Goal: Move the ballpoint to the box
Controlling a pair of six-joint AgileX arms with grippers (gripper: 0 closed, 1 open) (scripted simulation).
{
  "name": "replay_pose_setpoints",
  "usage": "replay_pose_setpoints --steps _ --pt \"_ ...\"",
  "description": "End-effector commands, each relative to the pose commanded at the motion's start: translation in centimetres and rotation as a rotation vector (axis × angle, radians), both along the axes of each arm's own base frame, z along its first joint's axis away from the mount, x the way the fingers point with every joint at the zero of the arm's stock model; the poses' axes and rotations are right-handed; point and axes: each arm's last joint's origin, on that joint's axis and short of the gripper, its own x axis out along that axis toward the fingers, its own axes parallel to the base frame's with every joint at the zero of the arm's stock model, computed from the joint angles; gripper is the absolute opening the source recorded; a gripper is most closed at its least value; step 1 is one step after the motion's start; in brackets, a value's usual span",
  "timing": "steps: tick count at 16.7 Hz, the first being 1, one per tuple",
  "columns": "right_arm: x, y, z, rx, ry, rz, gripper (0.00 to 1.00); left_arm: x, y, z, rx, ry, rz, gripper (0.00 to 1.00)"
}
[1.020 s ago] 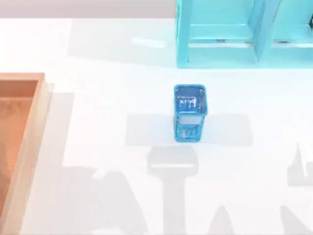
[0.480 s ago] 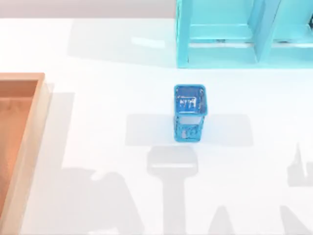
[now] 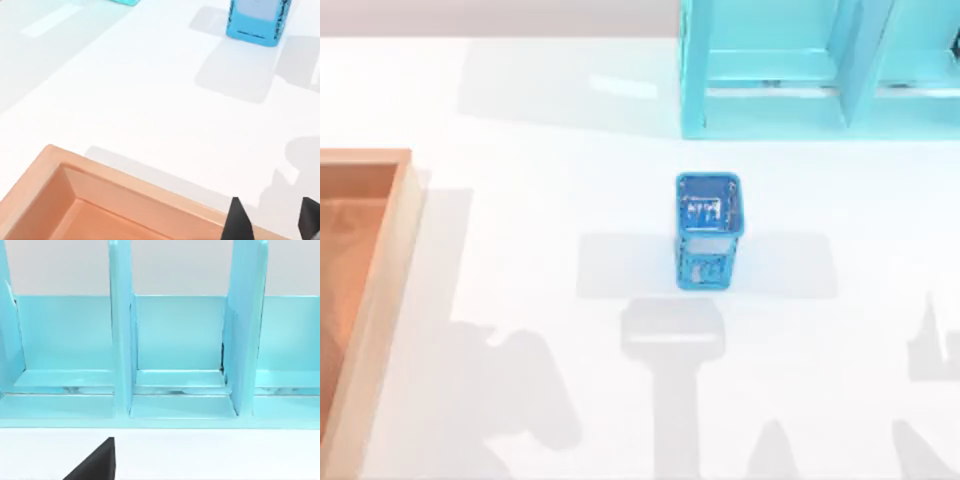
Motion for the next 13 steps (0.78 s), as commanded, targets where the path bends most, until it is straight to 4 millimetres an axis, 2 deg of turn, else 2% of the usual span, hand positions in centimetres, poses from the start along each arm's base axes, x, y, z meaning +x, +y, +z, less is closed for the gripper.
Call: replay_pose_setpoints --steps 2,6,13 --pt "0.0 0.0 0.0 0.0 0.0 0.0 1.0 0.1 -0.45 -0.79 -0.005 0.005 -0.001 0.0" --pt "0.0 0.0 0.0 0.0 0.0 0.0 1.0 0.11 -0.53 -0.9 -0.005 0.006 -0.002 0.0" --pt "0.0 0.0 0.0 0.0 0.0 0.0 1.0 0.11 -0.53 -0.9 -0.005 0.006 -0.002 0.53"
